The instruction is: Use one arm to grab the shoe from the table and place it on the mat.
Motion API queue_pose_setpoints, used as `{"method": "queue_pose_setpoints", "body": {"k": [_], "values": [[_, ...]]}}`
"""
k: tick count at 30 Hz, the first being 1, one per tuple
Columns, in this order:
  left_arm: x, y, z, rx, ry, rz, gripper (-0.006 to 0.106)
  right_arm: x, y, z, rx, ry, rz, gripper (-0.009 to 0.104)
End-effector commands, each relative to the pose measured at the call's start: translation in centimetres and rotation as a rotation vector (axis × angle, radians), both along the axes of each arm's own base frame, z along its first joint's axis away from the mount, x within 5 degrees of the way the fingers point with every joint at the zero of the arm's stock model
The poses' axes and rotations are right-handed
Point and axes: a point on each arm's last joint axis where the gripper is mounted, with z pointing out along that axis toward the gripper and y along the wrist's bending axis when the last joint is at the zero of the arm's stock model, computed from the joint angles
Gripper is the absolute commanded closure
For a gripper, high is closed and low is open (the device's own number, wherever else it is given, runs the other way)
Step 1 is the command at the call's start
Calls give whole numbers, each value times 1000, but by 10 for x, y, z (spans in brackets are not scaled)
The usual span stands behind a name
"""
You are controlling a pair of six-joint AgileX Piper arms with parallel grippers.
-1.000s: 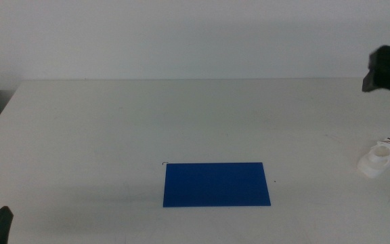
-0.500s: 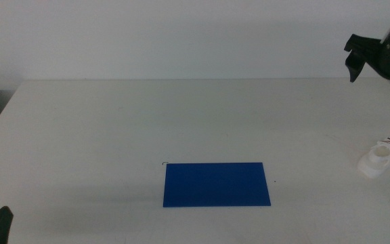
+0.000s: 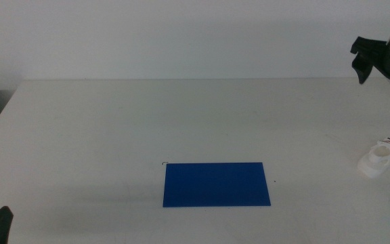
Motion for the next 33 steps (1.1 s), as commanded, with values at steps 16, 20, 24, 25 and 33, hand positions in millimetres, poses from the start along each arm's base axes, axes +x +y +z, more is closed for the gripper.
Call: {"method": "queue_pose_setpoints", "body": {"k": [16,20,24,25,33], "values": [[0,0,6,-18,-84,1,7,18,-48,-33,162,94,-305,3],[0,0,6,-18,-84,1,7,27,-55,-50,151,124,-310,3],[0,0,6,-18,-84,1,7,35,-59,-72,147,164,-307,3],[0,0,6,-18,-84,1,7,37,-61,-76,142,170,-301,3],[0,0,6,-18,-84,1,7,45,-72,-107,132,240,-308,4]]}}
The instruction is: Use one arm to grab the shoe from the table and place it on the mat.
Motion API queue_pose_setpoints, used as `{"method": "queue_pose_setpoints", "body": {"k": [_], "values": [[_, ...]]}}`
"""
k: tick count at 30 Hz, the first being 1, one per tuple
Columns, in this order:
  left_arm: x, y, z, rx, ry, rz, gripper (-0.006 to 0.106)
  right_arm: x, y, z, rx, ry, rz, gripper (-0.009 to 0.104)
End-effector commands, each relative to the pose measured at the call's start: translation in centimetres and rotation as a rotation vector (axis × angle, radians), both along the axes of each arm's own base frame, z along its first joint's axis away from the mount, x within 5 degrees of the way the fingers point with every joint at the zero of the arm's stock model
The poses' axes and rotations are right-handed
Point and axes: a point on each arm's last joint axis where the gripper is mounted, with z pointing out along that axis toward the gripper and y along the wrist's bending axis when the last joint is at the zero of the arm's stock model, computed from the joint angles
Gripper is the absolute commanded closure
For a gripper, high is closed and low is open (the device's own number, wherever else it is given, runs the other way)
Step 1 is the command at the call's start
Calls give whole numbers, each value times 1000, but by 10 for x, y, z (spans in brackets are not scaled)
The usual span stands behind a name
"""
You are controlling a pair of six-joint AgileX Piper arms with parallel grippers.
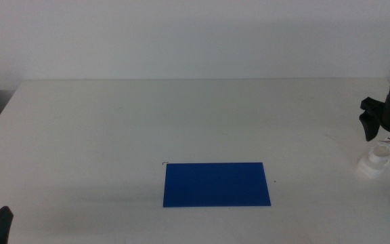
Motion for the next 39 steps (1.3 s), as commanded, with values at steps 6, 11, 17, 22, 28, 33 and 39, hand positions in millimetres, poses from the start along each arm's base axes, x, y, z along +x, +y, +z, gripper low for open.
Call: {"method": "queue_pose_setpoints", "body": {"k": [6,11,17,22,28,33,39], "values": [[0,0,6,-18,-84,1,7,3,-10,17,-24,-52,6,12],[0,0,6,-18,-84,1,7,6,-10,11,-21,-56,36,37],[0,0,6,-18,-84,1,7,3,-7,11,11,-25,15,81],[0,0,6,-18,-84,1,7,-1,2,32,43,21,-21,99],[0,0,6,-18,-84,1,7,1,44,69,25,-27,41,99],[0,0,6,-18,-84,1,7,-4,104,83,43,-86,95,99],[0,0,6,-18,-84,1,7,-26,186,87,76,-111,154,99]]}}
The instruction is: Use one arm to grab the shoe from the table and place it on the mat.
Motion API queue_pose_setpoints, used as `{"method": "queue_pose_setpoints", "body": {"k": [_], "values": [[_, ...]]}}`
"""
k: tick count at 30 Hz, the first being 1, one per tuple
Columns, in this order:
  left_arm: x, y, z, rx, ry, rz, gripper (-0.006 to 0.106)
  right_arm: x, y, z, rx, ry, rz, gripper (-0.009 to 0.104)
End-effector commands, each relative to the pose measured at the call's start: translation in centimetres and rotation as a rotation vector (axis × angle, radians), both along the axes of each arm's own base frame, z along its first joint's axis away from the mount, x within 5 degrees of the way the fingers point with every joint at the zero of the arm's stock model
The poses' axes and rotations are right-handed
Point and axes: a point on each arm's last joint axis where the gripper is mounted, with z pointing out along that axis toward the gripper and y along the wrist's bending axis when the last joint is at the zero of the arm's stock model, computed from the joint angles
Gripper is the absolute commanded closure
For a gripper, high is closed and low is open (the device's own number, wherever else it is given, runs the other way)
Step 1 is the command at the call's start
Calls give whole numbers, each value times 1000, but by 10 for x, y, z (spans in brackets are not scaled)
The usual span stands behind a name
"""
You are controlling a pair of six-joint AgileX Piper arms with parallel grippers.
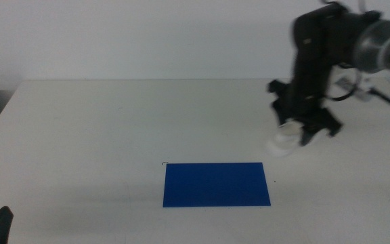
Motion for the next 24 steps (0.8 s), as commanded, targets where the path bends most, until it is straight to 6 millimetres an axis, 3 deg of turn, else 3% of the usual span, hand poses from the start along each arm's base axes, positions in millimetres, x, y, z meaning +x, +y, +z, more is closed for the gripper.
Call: {"method": "queue_pose_setpoints", "body": {"k": [1,6,10,18,24], "values": [[0,0,6,-18,-84,1,7,-22,22,35,-9,-36,1,99],[0,0,6,-18,-84,1,7,-45,70,36,11,-58,11,99],[0,0,6,-18,-84,1,7,-58,95,36,34,-88,19,99],[0,0,6,-18,-84,1,7,-62,100,37,22,-97,48,99],[0,0,6,-18,-84,1,7,-62,100,37,-56,-91,367,99]]}}
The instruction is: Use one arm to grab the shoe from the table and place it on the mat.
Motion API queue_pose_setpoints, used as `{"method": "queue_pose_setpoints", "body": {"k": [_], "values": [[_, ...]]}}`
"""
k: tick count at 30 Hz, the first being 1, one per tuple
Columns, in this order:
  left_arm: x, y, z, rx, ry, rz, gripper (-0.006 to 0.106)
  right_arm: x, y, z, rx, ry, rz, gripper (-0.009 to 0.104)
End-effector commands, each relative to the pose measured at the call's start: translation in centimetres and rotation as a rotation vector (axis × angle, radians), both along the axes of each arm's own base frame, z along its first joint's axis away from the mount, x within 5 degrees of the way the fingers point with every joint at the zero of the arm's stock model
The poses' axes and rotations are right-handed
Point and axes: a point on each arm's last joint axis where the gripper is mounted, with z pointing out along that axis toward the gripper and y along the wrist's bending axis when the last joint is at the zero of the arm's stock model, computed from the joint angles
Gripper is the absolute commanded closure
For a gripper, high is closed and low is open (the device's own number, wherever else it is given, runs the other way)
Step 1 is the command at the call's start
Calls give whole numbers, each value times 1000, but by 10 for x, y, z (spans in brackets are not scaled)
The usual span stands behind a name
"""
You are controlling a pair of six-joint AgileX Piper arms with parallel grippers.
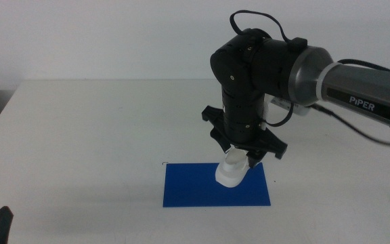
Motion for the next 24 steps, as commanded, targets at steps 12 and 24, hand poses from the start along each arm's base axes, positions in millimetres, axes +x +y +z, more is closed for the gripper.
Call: {"method": "queue_pose_setpoints", "body": {"k": [12,24], "values": [[0,0,6,-18,-84,1,7,-7,-11,36,-254,-6,933,99],[0,0,6,-18,-84,1,7,3,0,39,-363,-159,1445,99]]}}
